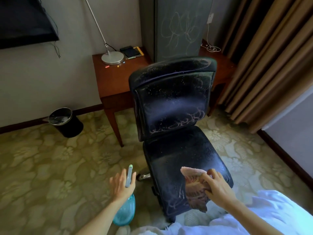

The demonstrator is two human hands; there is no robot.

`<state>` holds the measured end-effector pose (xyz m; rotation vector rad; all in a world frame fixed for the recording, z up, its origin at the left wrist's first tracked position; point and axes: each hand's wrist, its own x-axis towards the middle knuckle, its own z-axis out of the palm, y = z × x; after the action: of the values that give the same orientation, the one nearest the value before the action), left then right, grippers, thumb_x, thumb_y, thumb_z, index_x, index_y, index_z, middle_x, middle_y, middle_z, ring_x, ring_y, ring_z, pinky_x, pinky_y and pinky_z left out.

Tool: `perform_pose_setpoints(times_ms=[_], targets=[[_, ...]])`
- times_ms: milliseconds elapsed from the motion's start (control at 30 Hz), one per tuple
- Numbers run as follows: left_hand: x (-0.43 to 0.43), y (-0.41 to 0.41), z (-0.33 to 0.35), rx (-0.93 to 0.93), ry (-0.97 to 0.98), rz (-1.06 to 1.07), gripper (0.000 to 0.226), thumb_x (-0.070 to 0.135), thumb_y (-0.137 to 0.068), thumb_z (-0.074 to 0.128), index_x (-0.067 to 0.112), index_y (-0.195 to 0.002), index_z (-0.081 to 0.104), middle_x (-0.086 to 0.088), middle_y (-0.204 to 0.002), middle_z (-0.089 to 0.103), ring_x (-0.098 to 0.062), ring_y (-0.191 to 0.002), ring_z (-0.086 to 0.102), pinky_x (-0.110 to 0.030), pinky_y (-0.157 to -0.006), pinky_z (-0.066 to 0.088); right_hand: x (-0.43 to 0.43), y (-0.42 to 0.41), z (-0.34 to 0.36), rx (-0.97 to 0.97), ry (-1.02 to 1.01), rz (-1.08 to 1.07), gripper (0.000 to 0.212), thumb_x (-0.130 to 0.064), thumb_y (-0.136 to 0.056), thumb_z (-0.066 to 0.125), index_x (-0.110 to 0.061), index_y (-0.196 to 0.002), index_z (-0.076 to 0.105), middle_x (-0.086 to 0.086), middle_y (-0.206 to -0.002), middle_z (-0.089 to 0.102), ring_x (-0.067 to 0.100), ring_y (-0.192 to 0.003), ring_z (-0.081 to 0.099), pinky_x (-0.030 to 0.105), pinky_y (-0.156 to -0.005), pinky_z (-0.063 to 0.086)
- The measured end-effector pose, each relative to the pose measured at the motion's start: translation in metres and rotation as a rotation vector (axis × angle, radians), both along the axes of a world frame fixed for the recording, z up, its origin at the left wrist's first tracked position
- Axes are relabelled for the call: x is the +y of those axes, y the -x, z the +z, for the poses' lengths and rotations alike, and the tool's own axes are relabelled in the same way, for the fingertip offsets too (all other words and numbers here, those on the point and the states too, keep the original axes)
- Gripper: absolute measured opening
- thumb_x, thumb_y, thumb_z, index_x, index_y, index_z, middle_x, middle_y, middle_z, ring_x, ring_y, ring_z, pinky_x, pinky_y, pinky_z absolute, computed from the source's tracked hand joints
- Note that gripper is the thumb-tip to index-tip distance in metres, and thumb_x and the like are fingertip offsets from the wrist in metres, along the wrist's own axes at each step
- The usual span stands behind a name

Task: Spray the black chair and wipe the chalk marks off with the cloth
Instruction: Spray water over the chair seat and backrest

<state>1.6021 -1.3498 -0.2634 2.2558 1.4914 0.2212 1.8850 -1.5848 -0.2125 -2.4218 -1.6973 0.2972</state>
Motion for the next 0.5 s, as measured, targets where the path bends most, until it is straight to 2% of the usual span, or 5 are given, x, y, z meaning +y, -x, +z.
perform_pose_setpoints(times_ms=[100,233,367,400,500], targets=[[0.006,0.029,-0.003,0.092,0.047,-0.165,0.068,0.070,-0.075,0.017,0.019,-0.095,0.057,0.000,-0.083,0.059,-0.024,-0.087,0.057,-0.040,-0.084,0.040,0.011,0.027,-0.001,0.031,-0.001,0.000,0.071,-0.011,-0.049,0.085,-0.027,-0.108,0.051,-0.001,-0.097,0.043,0.022,-0.073,0.054,0.021,-0.050,0.040],[0.015,0.060,-0.009,0.078,0.071,-0.319,0.066,0.069,-0.077,0.021,0.019,-0.101,0.057,-0.001,-0.085,0.055,-0.025,-0.086,0.056,-0.041,-0.081,0.045,0.018,0.062,-0.005,0.059,-0.003,-0.043,0.070,-0.008,-0.051,0.081,-0.027,-0.111,0.050,0.001,-0.099,0.043,0.026,-0.076,0.052,0.030,-0.052,0.048],[0.023,0.087,-0.031,0.221,0.119,-0.514,0.065,0.070,-0.080,0.019,0.023,-0.108,0.054,0.001,-0.095,0.058,-0.020,-0.091,0.053,-0.038,-0.083,0.043,0.011,0.101,-0.009,0.044,0.004,-0.123,0.077,-0.003,-0.042,0.083,-0.024,-0.109,0.052,0.005,-0.090,0.052,0.027,-0.069,0.053,0.033,-0.051,0.048],[0.024,0.092,-0.035,0.244,0.102,-0.571,0.061,0.068,-0.081,0.022,0.023,-0.105,0.056,0.002,-0.092,0.059,-0.019,-0.088,0.054,-0.037,-0.080,0.044,0.007,0.111,-0.011,0.045,0.006,-0.143,0.077,-0.003,-0.042,0.084,-0.024,-0.109,0.052,0.006,-0.090,0.052,0.027,-0.068,0.053,0.032,-0.051,0.047],[0.023,0.103,-0.037,0.302,0.090,-0.734,0.040,0.058,-0.081,0.037,0.026,-0.082,0.060,0.009,-0.071,0.057,-0.015,-0.066,0.057,-0.031,-0.057,0.046,-0.005,0.139,-0.014,0.065,0.025,-0.201,0.078,-0.001,-0.047,0.082,-0.024,-0.114,0.050,0.007,-0.091,0.052,0.028,-0.072,0.054,0.030,-0.050,0.046]])
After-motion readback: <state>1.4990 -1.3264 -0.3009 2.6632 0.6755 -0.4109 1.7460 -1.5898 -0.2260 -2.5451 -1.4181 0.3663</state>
